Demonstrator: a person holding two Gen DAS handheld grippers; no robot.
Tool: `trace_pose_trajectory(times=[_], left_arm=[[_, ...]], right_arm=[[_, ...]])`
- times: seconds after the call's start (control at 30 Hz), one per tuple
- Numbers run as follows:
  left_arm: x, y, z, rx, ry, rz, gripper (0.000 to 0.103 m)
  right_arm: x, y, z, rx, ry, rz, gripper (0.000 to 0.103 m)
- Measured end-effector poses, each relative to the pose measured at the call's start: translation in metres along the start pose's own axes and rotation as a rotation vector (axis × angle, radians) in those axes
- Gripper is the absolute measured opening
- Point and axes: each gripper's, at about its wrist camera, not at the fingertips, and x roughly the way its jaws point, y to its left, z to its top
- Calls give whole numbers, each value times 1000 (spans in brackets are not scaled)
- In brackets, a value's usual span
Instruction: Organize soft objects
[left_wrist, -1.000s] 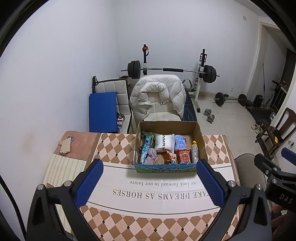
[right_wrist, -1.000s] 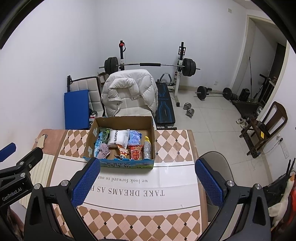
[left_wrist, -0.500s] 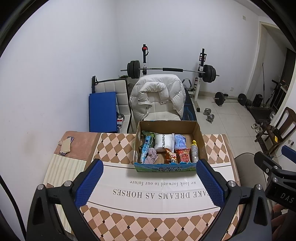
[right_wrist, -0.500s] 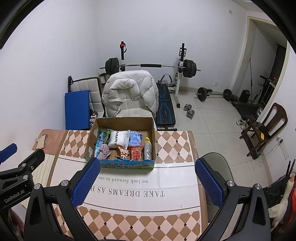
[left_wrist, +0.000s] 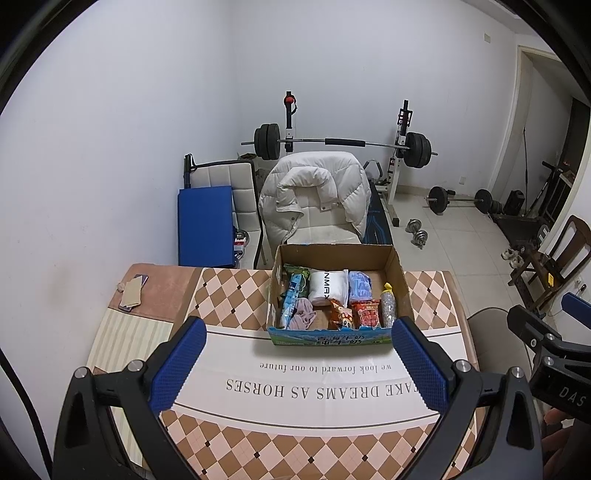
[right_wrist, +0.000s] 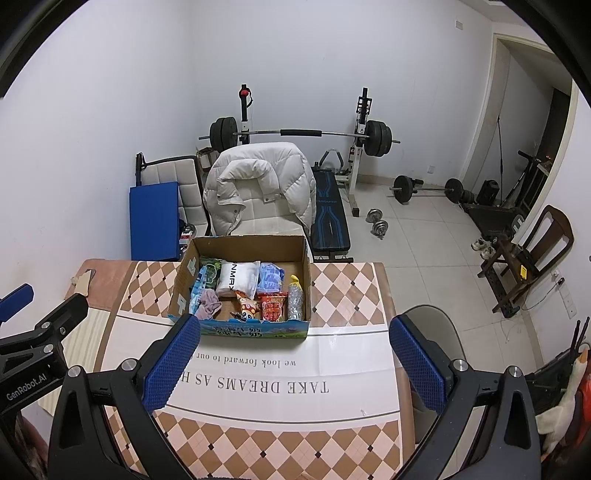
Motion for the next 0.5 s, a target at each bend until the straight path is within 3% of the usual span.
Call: trace_pose_trajectory(times=[0.5], left_arm=[[-4, -4, 12, -12, -14, 7, 103]], right_arm=[[-1, 0, 1, 0, -4, 1, 103]])
